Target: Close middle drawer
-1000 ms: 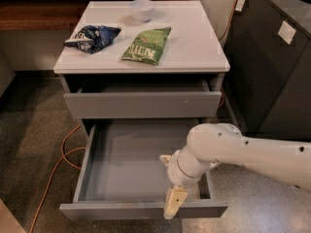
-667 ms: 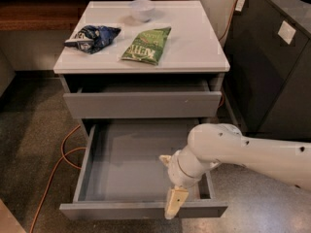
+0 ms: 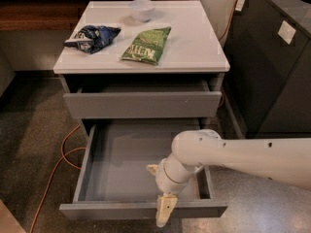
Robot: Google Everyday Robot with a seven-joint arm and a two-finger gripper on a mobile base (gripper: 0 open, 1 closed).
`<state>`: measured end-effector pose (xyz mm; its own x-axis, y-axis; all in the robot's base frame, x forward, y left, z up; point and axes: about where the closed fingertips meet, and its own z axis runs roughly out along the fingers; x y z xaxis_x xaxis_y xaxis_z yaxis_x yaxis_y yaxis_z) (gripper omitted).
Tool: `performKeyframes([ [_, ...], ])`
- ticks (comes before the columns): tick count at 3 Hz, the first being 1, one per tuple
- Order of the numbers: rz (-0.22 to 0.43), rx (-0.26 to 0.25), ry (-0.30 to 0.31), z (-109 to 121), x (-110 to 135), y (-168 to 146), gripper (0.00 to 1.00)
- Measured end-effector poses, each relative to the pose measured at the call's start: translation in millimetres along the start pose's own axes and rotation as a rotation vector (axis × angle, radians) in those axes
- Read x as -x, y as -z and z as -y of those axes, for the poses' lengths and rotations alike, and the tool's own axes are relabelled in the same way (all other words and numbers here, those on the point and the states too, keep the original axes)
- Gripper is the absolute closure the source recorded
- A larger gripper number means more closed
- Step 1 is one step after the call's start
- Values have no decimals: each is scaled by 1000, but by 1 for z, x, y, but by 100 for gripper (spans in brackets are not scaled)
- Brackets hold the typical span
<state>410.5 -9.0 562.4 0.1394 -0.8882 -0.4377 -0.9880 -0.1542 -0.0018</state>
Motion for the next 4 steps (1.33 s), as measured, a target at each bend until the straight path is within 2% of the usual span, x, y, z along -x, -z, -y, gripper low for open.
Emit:
performKeyframes([
  [1,-1,6,12,-2,-2,-25,18],
  [2,5,-17,23,-10,-7,-48,49],
  [3,11,-21,27,-15,-10,-61,72],
  [4,-2,5,31,-19,-17,-81,95],
])
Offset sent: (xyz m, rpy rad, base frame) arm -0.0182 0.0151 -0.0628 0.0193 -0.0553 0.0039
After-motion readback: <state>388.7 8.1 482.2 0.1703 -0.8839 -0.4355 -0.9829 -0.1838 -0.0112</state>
